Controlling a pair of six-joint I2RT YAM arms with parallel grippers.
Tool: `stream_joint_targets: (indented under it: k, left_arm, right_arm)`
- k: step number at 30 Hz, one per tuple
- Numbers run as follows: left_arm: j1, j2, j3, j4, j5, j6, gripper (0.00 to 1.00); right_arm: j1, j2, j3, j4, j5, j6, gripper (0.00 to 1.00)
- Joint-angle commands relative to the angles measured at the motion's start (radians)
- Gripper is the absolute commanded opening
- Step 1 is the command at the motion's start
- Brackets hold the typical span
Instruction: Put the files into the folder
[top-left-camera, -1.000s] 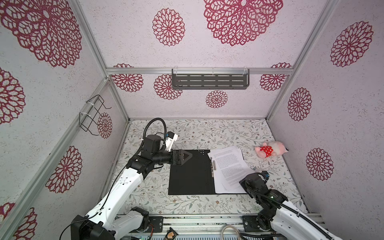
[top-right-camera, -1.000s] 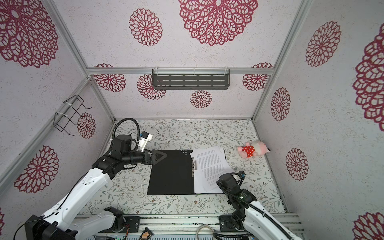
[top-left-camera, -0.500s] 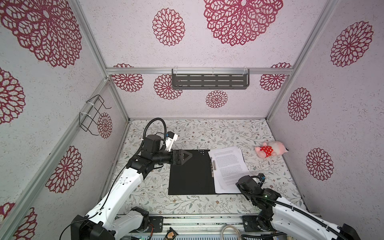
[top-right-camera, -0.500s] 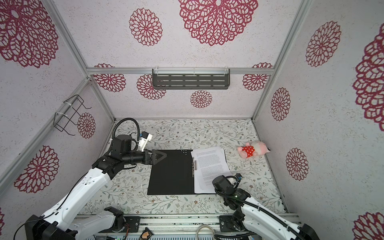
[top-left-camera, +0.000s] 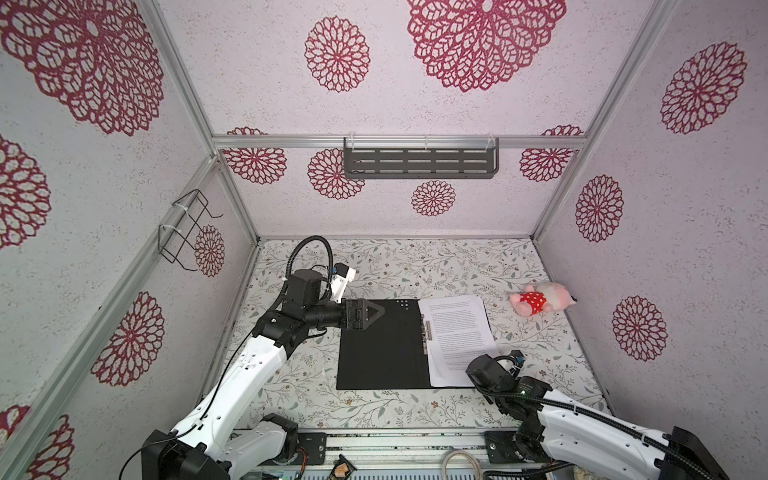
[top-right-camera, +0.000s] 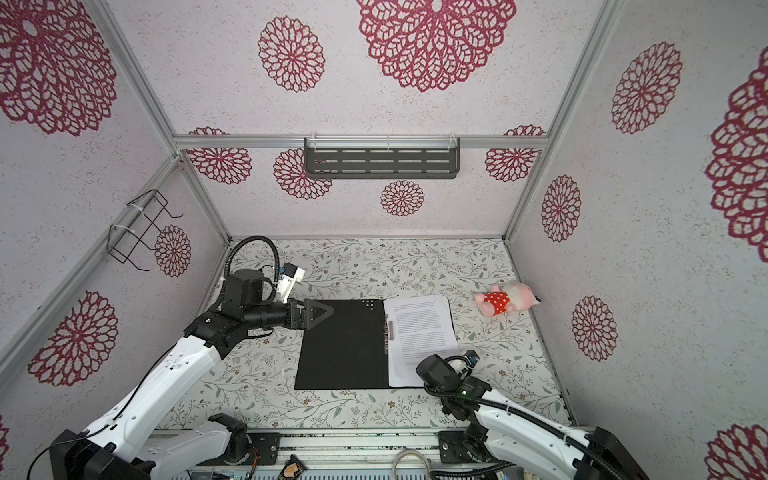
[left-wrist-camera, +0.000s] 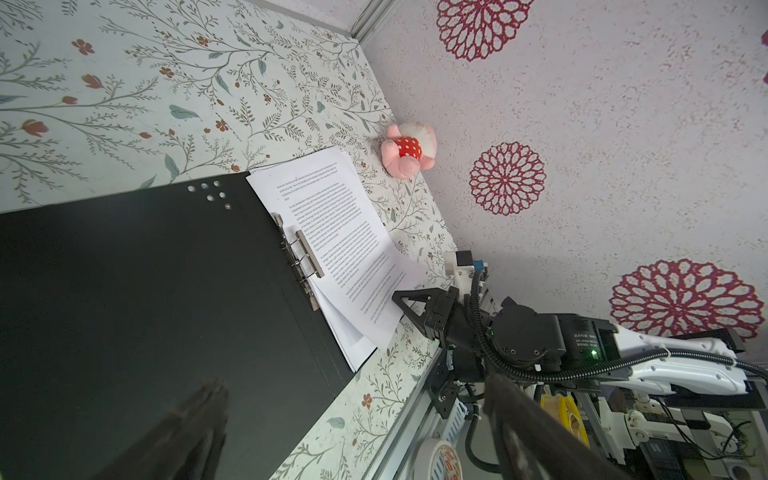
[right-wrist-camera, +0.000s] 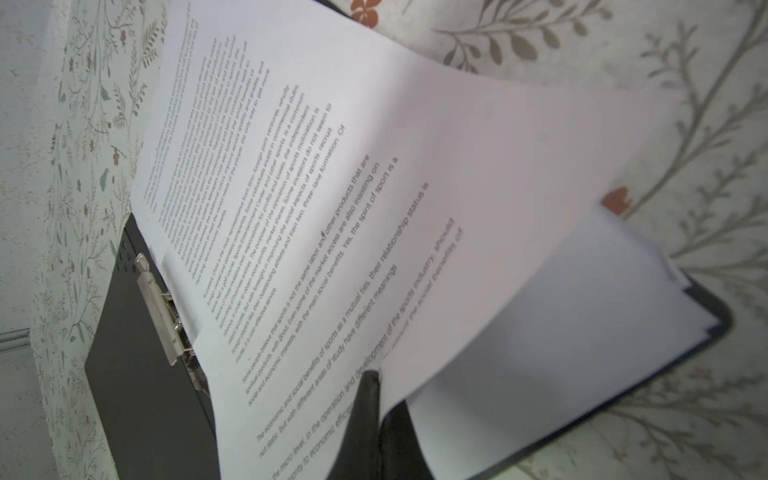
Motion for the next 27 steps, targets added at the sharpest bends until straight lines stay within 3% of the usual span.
stream_joint_targets:
  k: [1, 27]
  left_arm:
    - [0.005, -0.01, -0.009, 0.013, 0.001, 0.01, 0.98]
    - [0.02, -0.01, -0.013, 0.028, 0.019, -0.011, 0.99]
  right_arm:
    - [0.014, 0.011, 0.005, -0.014, 0.049, 0.053, 0.0]
    - [0.062, 0.091, 0.024, 0.016, 0.045, 0.091, 0.0]
